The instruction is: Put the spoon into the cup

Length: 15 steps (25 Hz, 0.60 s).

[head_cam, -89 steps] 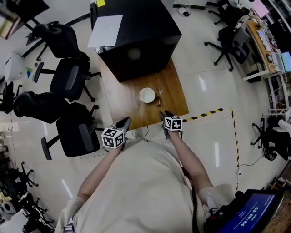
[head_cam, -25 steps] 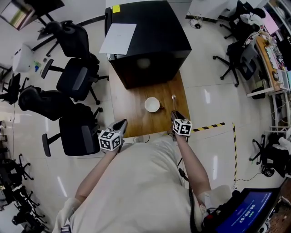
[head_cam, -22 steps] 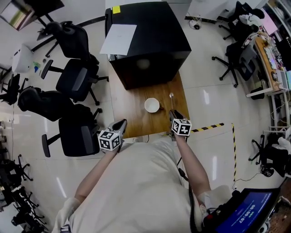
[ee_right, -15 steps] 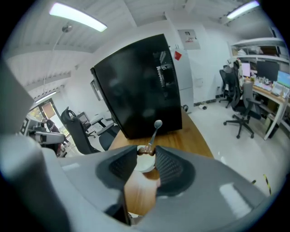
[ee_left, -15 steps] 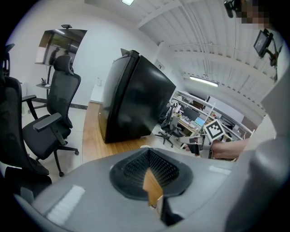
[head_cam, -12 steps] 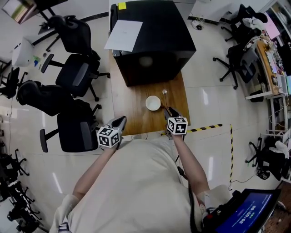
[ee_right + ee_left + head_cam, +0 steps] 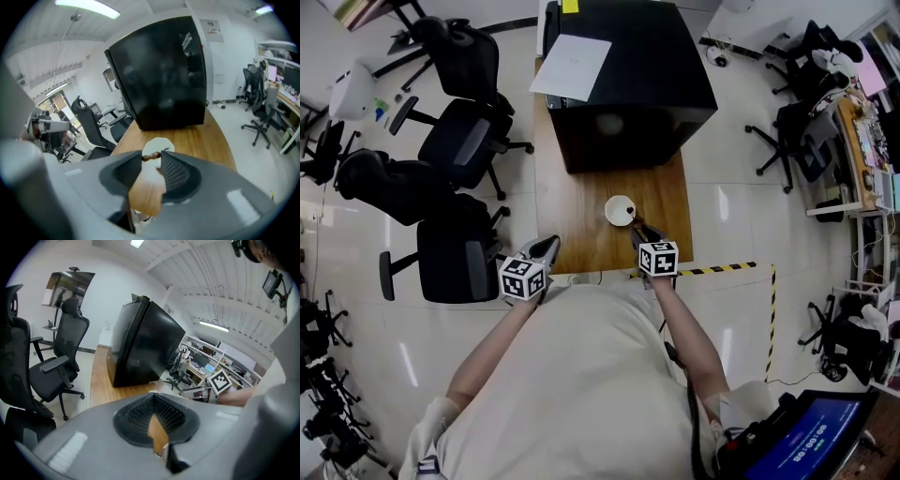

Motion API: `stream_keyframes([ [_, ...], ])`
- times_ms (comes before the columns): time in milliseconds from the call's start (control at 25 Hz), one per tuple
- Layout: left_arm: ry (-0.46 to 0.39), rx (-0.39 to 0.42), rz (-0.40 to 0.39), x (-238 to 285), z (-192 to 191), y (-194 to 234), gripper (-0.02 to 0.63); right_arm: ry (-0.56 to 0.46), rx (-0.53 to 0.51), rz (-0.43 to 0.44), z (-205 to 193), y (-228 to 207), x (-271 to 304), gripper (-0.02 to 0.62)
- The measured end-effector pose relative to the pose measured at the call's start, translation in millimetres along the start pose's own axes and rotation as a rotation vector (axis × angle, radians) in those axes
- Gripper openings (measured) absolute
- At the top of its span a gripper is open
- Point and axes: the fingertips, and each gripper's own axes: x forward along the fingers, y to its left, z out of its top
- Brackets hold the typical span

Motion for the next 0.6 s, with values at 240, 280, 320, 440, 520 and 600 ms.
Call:
stream_keyframes([
  [240,-0.007,-0.008,0.009,-3,-3,-1,0.003,0.044,-0.016,0.013,-10,1,14,0.126],
  [280,-0.008,-0.009,0.01,-3,-3,-1,0.003,0.048,-0.018,0.015,-10,1,15,0.126],
  [320,-0.008,-0.01,0.011,-4,-3,-1,0.002,0.05,-0.02,0.017,-10,2,17,0.126],
  [440,-0.009,-0.012,0.015,-4,-4,0,0.002,0.056,-0.029,0.023,-8,3,22,0.126],
  [520,-0.01,-0.013,0.018,-3,-5,0,0.002,0.059,-0.035,0.028,-7,2,25,0.125],
  [600,-0.01,-0.013,0.021,-5,-6,0,0.003,0.06,-0.041,0.037,-6,4,30,0.125],
])
